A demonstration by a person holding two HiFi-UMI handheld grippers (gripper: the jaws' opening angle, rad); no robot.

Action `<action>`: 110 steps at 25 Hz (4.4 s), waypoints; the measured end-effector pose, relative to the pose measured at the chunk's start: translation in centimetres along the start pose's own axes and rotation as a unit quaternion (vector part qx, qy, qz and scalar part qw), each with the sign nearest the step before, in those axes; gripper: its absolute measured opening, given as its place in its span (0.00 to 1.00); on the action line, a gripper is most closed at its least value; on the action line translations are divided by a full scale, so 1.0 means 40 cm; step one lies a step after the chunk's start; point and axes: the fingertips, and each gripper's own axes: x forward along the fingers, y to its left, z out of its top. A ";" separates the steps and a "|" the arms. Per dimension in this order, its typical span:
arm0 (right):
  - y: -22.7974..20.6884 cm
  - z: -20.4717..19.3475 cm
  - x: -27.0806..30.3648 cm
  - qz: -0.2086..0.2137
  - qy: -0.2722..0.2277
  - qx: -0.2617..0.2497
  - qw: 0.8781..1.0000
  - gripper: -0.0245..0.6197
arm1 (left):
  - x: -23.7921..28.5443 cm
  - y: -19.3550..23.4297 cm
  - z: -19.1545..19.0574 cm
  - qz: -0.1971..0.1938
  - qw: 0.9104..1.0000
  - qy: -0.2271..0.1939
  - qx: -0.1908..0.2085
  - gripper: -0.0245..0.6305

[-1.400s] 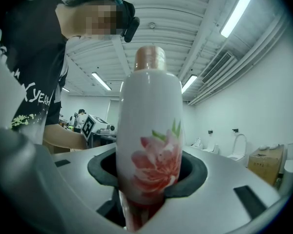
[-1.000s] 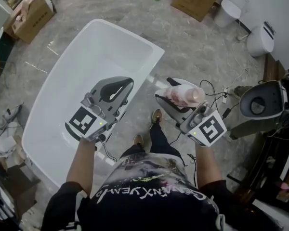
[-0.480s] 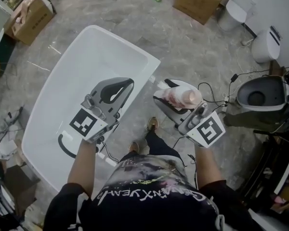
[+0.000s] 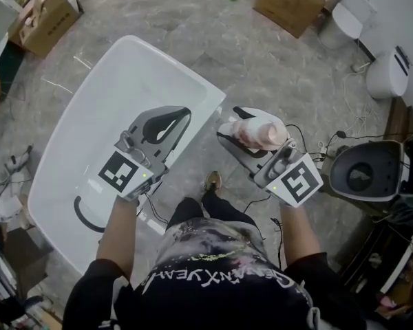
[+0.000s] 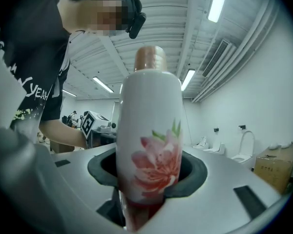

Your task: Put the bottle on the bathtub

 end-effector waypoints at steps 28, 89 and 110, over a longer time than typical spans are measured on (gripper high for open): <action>-0.256 -0.283 0.194 -0.004 0.017 -0.011 1.000 0.37 | 0.170 0.249 -0.228 -0.013 1.000 -0.002 -0.015 0.07; -0.443 -1.161 0.357 -0.111 0.068 -0.006 0.991 0.37 | 0.287 0.440 -0.839 -0.030 0.999 0.026 -0.013 0.07; -0.438 -1.153 0.369 -0.111 0.062 0.005 0.992 0.45 | 0.286 0.438 -0.838 -0.030 0.999 0.026 -0.024 0.07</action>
